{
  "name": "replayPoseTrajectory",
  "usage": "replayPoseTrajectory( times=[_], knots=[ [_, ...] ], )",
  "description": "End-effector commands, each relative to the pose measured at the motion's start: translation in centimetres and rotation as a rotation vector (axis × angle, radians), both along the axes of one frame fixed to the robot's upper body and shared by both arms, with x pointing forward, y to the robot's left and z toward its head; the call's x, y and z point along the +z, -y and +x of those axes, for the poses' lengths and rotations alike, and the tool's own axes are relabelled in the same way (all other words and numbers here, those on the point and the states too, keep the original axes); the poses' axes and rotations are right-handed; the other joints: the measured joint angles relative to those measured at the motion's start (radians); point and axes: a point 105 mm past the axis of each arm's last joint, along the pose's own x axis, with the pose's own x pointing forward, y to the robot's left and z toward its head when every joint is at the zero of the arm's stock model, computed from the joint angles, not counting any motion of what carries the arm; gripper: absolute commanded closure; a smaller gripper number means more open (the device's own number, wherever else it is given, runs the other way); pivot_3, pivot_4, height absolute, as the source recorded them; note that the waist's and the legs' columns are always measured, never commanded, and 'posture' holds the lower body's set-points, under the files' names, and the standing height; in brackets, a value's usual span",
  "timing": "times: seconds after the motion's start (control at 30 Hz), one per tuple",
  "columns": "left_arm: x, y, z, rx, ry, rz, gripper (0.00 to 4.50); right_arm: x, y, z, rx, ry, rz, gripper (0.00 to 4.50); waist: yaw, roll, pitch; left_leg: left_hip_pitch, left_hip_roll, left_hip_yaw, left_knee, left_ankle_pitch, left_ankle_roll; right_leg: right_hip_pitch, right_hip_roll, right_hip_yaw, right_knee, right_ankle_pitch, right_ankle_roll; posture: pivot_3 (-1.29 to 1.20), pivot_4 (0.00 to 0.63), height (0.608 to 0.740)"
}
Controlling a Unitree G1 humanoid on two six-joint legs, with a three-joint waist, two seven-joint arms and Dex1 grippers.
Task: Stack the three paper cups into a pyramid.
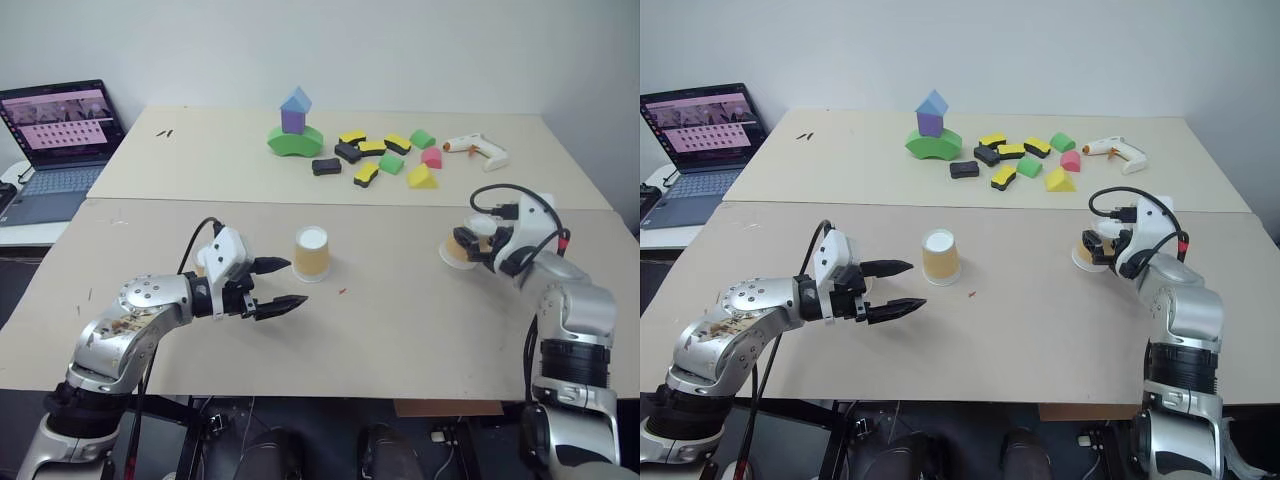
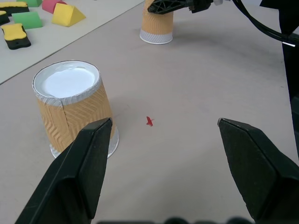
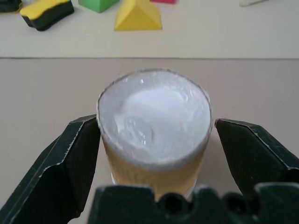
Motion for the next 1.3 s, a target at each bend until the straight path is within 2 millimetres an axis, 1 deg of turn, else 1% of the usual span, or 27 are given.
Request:
replayPoseTrajectory(
  times=[0.03, 0.23, 0.27, 0.3, 0.4, 0.43, 0.5, 0.53, 0.6, 0.67, 0.73, 0.8, 0.9, 1.1, 1.27, 1.3],
  knots=[
    [1.1, 0.1, -0.1, 0.001, 0.048, -0.011, 0.68, 1.4, -0.1, 0.7, -0.003, 0.062, -0.043, 0.03, -0.001, 0.0, 0.0, 0.0, 0.0, 0.0, 0.0, 0.0, 0.0, 0.0, 0.0, 0.0, 0.0, 0.0, 0.0, 0.0, 0.15, 0.691],
    [1.1, -0.1, -0.1, 0.013, 0.05, -0.01, 0.68, 1.7, -0.4, 1.0, 0.014, 0.074, -0.051, 0.03, 0.002, 0.0, 0.0, 0.0, 0.0, 0.0, 0.0, 0.0, 0.0, 0.0, 0.0, 0.0, 0.0, 0.0, 0.0, 0.0, 0.15, 0.691],
    [1.1, -0.1, -0.1, 0.014, 0.049, -0.011, 0.68, 1.8, -0.4, 1.0, 0.016, 0.076, -0.064, 0.54, 0.001, 0.0, 0.0, 0.0, 0.0, 0.0, 0.0, 0.0, 0.0, 0.0, 0.0, 0.0, 0.0, 0.0, 0.0, 0.0, 0.15, 0.691],
    [1.1, -0.1, -0.1, 0.015, 0.049, -0.011, 0.68, 1.8, -0.5, 1.0, 0.018, 0.079, -0.066, 0.64, 0.001, 0.0, 0.0, 0.0, 0.0, 0.0, 0.0, 0.0, 0.0, 0.0, 0.0, 0.0, 0.0, 0.0, 0.0, 0.0, 0.15, 0.691],
    [1.0, -0.1, -0.1, 0.016, 0.047, -0.011, 0.68, 2.0, -1.0, 1.1, 0.05, 0.08, -0.073, 1.68, 0.0, 0.0, 0.0, 0.0, 0.0, 0.0, 0.0, 0.0, 0.0, 0.0, 0.0, 0.0, 0.0, 0.0, 0.0, 0.0, 0.15, 0.691],
    [1.0, -0.1, -0.1, 0.016, 0.046, -0.012, 0.68, 2.0, -1.2, 1.1, 0.058, 0.079, -0.076, 1.7, 0.0, 0.0, 0.0, 0.0, 0.0, 0.0, 0.0, 0.0, 0.0, 0.0, 0.0, 0.0, 0.0, 0.0, 0.0, 0.0, 0.15, 0.691],
    [0.9, -0.1, -0.2, 0.014, 0.044, -0.011, 0.68, 2.8, -1.8, 1.2, 0.086, 0.108, -0.088, 1.7, 0.0, 0.0, 0.0, 0.0, 0.0, 0.0, 0.0, 0.0, 0.0, 0.0, 0.0, 0.0, 0.0, 0.0, 0.0, 0.0, 0.15, 0.691],
    [0.8, 0.0, -0.3, 0.013, 0.042, -0.01, 0.68, 3.4, -2.5, 1.2, 0.121, 0.121, -0.098, 1.7, 0.0, 0.0, 0.0, 0.0, 0.0, 0.0, 0.0, 0.0, 0.0, 0.0, 0.0, 0.0, 0.0, 0.0, 0.0, 0.0, 0.15, 0.691],
    [0.8, 0.1, -0.3, 0.01, 0.04, -0.01, 0.68, 4.7, -5.1, 1.3, 0.275, 0.147, -0.137, 1.7, -0.001, 0.0, 0.0, 0.0, 0.0, 0.0, 0.0, 0.0, 0.0, 0.0, 0.0, 0.0, 0.0, 0.0, 0.0, 0.0, 0.15, 0.691],
    [0.7, 0.2, -0.3, 0.005, 0.037, -0.01, 0.68, 5.8, -8.1, 1.0, 0.456, 0.167, -0.167, 1.7, -0.005, 0.0, 0.0, 0.0, 0.0, 0.0, 0.0, 0.0, 0.0, -0.001, 0.0, 0.0, 0.0, 0.0, 0.0, 0.0, 0.15, 0.691],
    [0.7, 0.3, -0.3, 0.002, 0.035, -0.013, 0.68, 6.3, -10.3, 0.4, 0.603, 0.165, -0.185, 1.7, -0.012, 0.0, 0.0, 0.0, 0.0, 0.0, 0.0, 0.0, 0.0, -0.001, 0.0, 0.001, 0.0, 0.0, 0.0, 0.0, 0.15, 0.691],
    [0.7, 0.4, -0.3, 0.001, 0.034, -0.013, 0.68, 5.8, -12.4, -0.4, 0.755, 0.123, -0.199, 1.7, -0.015, 0.0, 0.0, 0.0, 0.0, 0.0, 0.0, 0.0, 0.0, -0.001, 0.0, 0.0, 0.0, 0.0, 0.0, 0.0, 0.15, 0.691],
    [0.5, 0.5, -0.3, 0.0, 0.032, -0.014, 0.68, 4.6, -14.2, -1.2, 0.899, 0.065, -0.262, 1.7, -0.009, 0.0, 0.0, 0.0, 0.0, 0.0, 0.0, 0.0, 0.0, 0.0, 0.0, 0.0, 0.0, 0.0, 0.0, 0.0, 0.15, 0.691],
    [0.9, 0.4, -0.4, 0.015, 0.041, -0.017, 0.68, 3.3, -15.8, -1.6, 1.03, 0.02, -0.273, 1.7, 0.003, 0.0, 0.0, 0.0, 0.0, 0.0, 0.0, 0.0, 0.0, 0.0, -0.001, -0.001, 0.0, 0.0, 0.0, 0.0, 0.15, 0.691],
    [1.0, 0.0, -0.6, 0.036, 0.044, -0.01, 0.68, 2.3, -17.0, -1.2, 1.078, 0.007, -0.279, 1.7, 0.002, 0.0, 0.0, 0.0, 0.0, 0.0, 0.0, 0.0, 0.0, 0.0, 0.0, -0.001, 0.0, 0.0, 0.0, 0.0, 0.15, 0.691],
    [1.0, -0.1, -0.6, 0.042, 0.044, -0.01, 0.68, 2.2, -17.6, -1.1, 1.094, 0.006, -0.274, 1.7, 0.002, 0.0, 0.0, 0.0, 0.0, 0.0, 0.0, 0.0, 0.0, 0.0, 0.0, -0.001, 0.0, 0.0, 0.0, 0.0, 0.15, 0.691]
  ],
)
